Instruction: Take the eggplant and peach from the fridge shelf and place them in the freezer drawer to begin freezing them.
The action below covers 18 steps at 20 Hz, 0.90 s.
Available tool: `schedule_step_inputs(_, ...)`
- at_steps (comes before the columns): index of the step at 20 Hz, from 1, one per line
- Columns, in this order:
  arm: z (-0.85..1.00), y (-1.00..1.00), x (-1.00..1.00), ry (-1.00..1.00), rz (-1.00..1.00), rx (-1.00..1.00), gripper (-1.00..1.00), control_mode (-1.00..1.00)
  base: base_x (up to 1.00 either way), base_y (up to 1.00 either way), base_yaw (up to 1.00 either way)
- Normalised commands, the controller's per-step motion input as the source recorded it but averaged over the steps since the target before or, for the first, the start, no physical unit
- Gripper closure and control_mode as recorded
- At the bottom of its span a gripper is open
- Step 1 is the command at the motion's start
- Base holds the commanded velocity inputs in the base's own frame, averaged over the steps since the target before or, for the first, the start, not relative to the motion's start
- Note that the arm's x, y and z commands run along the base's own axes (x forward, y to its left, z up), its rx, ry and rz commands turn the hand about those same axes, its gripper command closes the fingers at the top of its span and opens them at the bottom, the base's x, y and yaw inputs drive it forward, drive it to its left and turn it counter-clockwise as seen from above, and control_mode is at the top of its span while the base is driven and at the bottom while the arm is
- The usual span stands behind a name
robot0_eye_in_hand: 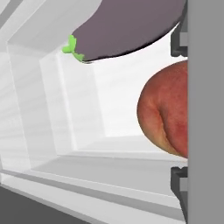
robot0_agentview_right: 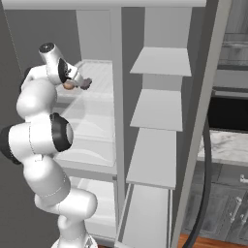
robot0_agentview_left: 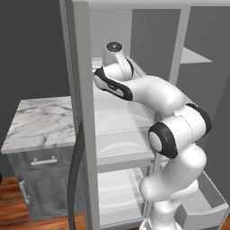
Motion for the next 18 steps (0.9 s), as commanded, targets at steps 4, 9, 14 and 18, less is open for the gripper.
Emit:
schedule_step_inputs(4,-0.22,0.00,0.00,-0.04,0.00,0.00,-1.00,-1.00,0.00,0.00,0.00)
schedule_step_inputs(9,-0.22,0.00,0.00,-0.02,0.00,0.00,-1.00,-1.00,0.00,0.00,0.00)
schedule_step_inputs(14,-0.17,0.00,0.00,-0.01,0.00,0.00,1.00,-1.00,0.00,0.00,0.00)
schedule_step_inputs(18,-0.10,0.00,0.00,-0.08,0.00,0.00,1.00,-1.00,0.00,0.00,0.00)
